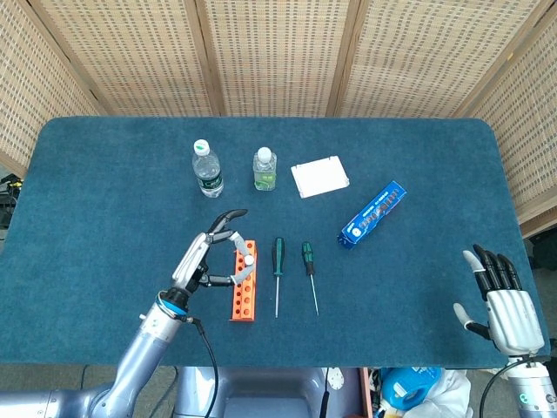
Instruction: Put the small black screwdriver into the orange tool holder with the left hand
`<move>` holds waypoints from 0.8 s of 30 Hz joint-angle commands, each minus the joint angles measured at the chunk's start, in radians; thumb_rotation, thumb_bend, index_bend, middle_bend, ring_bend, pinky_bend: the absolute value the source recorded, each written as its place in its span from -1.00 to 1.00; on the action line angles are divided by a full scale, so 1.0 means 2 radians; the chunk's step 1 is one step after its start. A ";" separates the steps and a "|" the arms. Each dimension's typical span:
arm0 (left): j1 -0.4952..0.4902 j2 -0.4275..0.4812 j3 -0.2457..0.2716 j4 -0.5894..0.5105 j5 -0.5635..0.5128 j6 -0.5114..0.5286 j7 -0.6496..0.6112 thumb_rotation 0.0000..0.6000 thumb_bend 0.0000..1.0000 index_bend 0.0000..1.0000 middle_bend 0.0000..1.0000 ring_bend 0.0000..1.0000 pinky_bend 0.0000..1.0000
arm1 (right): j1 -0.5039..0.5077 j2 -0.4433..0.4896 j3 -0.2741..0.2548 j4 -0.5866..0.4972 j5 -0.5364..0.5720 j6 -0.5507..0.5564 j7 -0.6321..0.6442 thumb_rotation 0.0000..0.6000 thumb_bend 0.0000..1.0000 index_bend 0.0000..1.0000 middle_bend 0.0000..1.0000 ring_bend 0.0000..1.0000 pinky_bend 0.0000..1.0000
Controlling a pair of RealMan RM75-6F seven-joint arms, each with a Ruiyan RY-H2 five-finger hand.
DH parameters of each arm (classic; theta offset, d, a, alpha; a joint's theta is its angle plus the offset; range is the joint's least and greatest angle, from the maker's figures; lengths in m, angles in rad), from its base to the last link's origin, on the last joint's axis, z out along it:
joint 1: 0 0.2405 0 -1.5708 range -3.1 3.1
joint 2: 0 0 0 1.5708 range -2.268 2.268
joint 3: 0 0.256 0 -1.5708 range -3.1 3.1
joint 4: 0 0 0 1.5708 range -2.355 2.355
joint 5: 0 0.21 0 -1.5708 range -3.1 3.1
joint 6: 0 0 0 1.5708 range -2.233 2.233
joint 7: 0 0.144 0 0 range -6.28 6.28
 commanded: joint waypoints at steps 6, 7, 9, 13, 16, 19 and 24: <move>-0.002 -0.006 0.000 0.008 -0.002 -0.002 -0.006 1.00 -0.19 0.43 -0.73 -1.00 -1.00 | 0.000 0.000 0.001 -0.002 0.000 0.001 -0.001 1.00 -0.44 -1.00 -1.00 -1.00 -1.00; -0.002 -0.006 0.001 0.009 -0.002 -0.002 -0.006 1.00 -0.19 0.43 -0.73 -1.00 -1.00 | 0.000 0.000 0.001 -0.002 0.001 0.000 -0.001 1.00 -0.44 -1.00 -1.00 -1.00 -1.00; -0.002 -0.007 0.001 0.010 -0.001 -0.001 -0.005 1.00 -0.19 0.43 -0.73 -1.00 -1.00 | 0.000 0.000 0.001 0.000 0.002 0.001 0.000 1.00 -0.43 -1.00 -1.00 -1.00 -1.00; -0.002 -0.007 0.005 0.011 0.001 -0.001 -0.004 1.00 -0.19 0.43 -0.73 -1.00 -1.00 | 0.000 -0.001 0.000 0.001 0.002 0.000 -0.001 1.00 -0.44 -1.00 -1.00 -1.00 -1.00; -0.001 -0.007 0.006 0.013 0.002 0.000 -0.003 1.00 -0.19 0.43 -0.73 -1.00 -1.00 | 0.000 0.000 0.000 0.001 0.001 0.000 -0.003 1.00 -0.44 -1.00 -1.00 -1.00 -1.00; -0.001 -0.008 0.008 0.017 0.002 -0.002 -0.005 1.00 -0.19 0.43 -0.73 -1.00 -1.00 | -0.001 0.000 0.000 0.000 0.001 0.001 -0.005 1.00 -0.43 -1.00 -1.00 -1.00 -1.00; -0.001 -0.010 0.010 0.022 0.001 -0.005 -0.008 1.00 -0.19 0.43 -0.73 -1.00 -1.00 | -0.001 0.000 0.000 0.000 0.001 0.000 -0.006 1.00 -0.43 -1.00 -1.00 -1.00 -1.00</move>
